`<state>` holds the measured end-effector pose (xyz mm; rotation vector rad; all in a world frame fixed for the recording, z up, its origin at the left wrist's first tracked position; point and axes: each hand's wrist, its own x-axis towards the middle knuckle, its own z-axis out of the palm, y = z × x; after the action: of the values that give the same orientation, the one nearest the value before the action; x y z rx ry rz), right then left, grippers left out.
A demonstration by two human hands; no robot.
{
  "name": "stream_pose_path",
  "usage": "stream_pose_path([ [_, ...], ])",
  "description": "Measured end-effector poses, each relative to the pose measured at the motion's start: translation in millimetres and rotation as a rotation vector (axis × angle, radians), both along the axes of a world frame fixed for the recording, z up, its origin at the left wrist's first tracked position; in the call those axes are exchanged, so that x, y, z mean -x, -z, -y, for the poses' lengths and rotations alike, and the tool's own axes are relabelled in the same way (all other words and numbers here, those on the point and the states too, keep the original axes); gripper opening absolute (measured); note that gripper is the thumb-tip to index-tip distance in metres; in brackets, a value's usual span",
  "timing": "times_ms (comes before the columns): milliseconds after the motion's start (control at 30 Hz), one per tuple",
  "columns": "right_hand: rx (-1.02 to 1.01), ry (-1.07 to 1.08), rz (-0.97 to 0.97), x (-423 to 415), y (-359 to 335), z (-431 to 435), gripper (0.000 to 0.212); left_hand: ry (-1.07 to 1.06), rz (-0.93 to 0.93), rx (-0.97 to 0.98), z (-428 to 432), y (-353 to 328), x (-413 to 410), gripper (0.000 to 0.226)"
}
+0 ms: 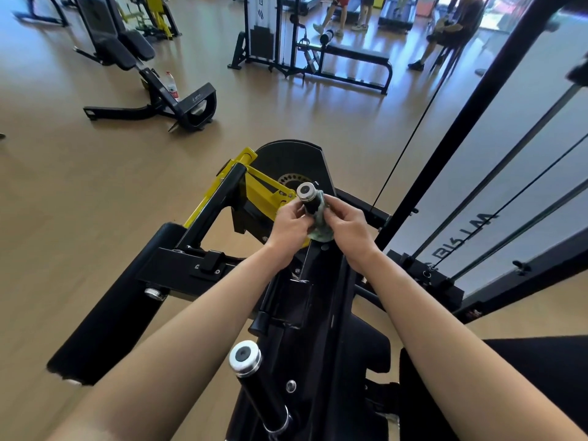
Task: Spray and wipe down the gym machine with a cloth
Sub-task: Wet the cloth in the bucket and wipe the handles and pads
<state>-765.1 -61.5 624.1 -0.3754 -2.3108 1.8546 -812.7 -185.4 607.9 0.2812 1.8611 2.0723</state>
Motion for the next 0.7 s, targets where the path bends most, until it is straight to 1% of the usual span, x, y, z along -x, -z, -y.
stream_pose_path([
  [167, -0.117, 0.024, -0.156, 2.0, -9.9, 5.2, 0.044, -0.133, -0.125, -0.098, 16.2, -15.9, -5.1, 0.044],
  [300, -0.127, 0.046, -0.222, -2.5, -12.3, 5.2, 0.045, -0.219, -0.106, -0.144, 24.3, -20.3, -11.0, 0.038],
  [400, -0.144, 0.045, -0.215, -9.7, -6.3, 10.5, 0.048, -0.285, -0.047, -0.05, 23.8, -13.3, -19.1, 0.03],
  [433, -0.133, 0.049, -0.21, -13.9, -4.4, 14.1, 0.049, -0.272, -0.024, -0.014, 23.3, -10.5, -22.3, 0.028],
  [533, -0.11, 0.062, -0.216, -28.6, 1.7, 20.4, 0.049, -0.071, 0.038, -0.018, 23.0, -4.7, -30.0, 0.023],
  [600, -0.091, 0.057, -0.206, -39.6, 5.8, 18.5, 0.045, 0.086, 0.021, 0.002, 29.4, -8.1, -33.5, 0.021],
  [700, -0.026, 0.023, -0.178, -59.8, 8.3, 11.8, 0.041, 0.297, -0.014, 0.094, 48.2, -22.4, -38.3, 0.022],
])
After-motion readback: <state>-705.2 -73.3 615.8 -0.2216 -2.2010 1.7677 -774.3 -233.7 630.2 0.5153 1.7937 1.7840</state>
